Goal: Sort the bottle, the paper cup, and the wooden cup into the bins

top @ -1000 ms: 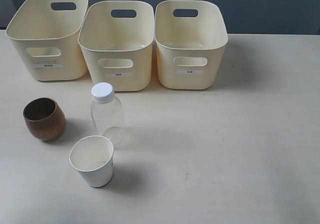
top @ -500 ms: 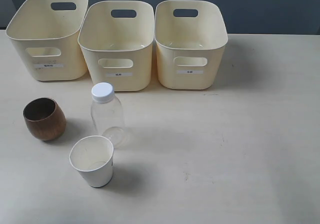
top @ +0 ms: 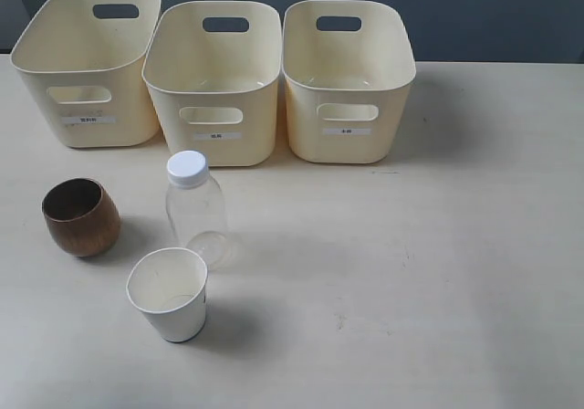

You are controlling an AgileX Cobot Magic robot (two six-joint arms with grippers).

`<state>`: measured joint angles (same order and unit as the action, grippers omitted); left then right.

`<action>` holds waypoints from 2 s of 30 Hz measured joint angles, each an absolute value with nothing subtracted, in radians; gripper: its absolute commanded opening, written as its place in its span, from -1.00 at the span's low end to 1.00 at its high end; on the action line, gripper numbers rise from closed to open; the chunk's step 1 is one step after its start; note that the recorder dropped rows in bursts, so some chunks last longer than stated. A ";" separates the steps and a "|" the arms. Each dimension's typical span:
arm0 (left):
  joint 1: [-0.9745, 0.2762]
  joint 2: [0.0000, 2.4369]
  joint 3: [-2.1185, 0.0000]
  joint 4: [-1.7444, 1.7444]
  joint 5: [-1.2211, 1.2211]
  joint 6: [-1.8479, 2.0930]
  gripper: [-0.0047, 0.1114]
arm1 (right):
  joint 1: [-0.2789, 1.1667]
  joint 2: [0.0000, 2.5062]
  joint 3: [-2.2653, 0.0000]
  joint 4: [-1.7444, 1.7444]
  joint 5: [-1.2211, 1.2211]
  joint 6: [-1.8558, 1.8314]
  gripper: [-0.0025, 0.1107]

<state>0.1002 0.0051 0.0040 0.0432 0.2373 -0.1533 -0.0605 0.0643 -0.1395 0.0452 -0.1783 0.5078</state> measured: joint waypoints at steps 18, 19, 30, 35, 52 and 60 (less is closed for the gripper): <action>0.100 0.005 0.004 0.043 0.237 -0.153 -0.92 | 0.049 0.941 -0.704 -1.520 -0.789 1.530 -0.97; 0.100 0.005 0.004 0.043 0.237 -0.153 -0.92 | 0.065 0.989 -0.720 -1.549 -0.807 1.536 -0.97; 0.100 0.005 0.004 0.043 0.237 -0.153 -0.92 | 0.550 1.273 -0.878 -1.745 -0.473 1.507 -0.96; 0.100 0.005 0.004 0.043 0.237 -0.153 -0.92 | 0.694 1.371 -0.964 -1.745 -0.436 1.480 -0.36; 0.100 0.005 0.004 0.043 0.237 -0.153 -0.92 | 0.772 1.696 -1.111 -1.745 -0.357 1.514 0.57; 0.100 0.005 0.004 0.043 0.237 -0.153 -0.92 | 0.772 1.765 -1.136 -1.745 -0.347 1.514 0.57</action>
<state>0.1002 0.0051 0.0040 0.0432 0.2373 -0.1533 0.7723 1.7653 -1.1363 -1.7451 -0.3465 1.5143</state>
